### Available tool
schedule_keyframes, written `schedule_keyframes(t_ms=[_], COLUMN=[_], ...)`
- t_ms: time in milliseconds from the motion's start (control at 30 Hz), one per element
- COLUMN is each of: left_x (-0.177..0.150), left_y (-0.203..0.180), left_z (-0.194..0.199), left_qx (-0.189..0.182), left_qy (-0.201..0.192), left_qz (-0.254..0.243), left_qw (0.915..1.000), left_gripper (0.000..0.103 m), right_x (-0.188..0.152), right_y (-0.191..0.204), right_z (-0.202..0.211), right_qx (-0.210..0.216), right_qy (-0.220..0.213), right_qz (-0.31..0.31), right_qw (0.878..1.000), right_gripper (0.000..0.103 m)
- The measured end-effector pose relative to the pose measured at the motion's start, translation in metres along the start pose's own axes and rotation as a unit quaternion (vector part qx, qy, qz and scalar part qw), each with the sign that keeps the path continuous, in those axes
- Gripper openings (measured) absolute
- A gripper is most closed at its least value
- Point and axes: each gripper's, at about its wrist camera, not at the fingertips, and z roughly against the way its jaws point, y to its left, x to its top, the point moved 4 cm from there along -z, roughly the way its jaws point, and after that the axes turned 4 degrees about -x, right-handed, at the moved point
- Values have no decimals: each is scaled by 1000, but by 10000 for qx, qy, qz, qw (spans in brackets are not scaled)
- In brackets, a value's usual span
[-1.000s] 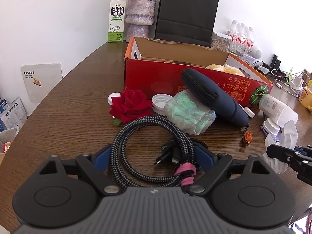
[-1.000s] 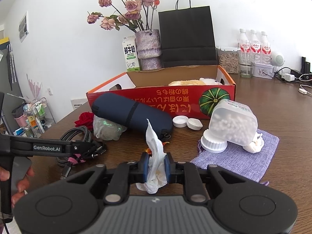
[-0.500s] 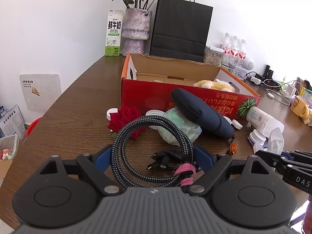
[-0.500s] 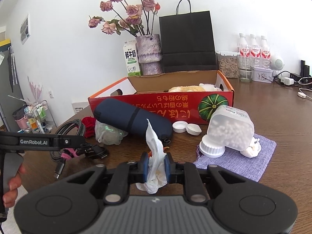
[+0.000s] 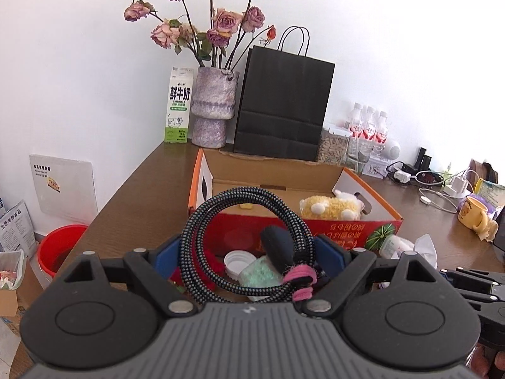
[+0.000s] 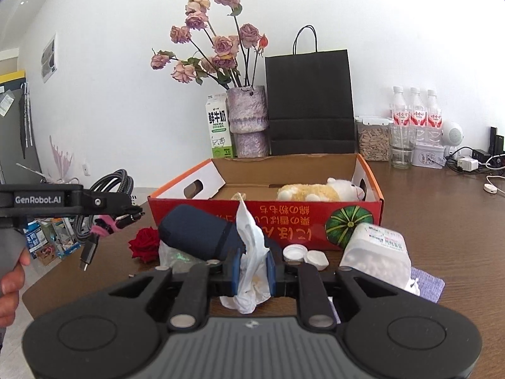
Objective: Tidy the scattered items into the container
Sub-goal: 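Carry tissue and cable over the box and open both tools to drop them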
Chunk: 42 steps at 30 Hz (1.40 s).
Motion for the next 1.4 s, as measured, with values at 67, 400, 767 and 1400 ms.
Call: schedule_keyframes(t_ms=[67,400,767,1400], left_x=[9,53,81,54], left_y=[-3,-13,-1,22], left_z=[-2,-28,-85,-167], left_qx=[-17,-161,10,449], left_qy=[-114,-492,-496,-109], left_qz=[1,142,489,394], left_qw=[9999,9986,9976,9982], left_gripper=[89,89,89,89], right_x=[8,53,96,74], right_y=[1,8,6,-1], right_z=[-2,-30,-94,-184], right_qx=[14,43,-33,-159], right_qy=[-87,-446,-575,27], right_qz=[13,-31,-242,-370], right_qw=[10000,9990,9980,9992], right_gripper=[16,16,16,16])
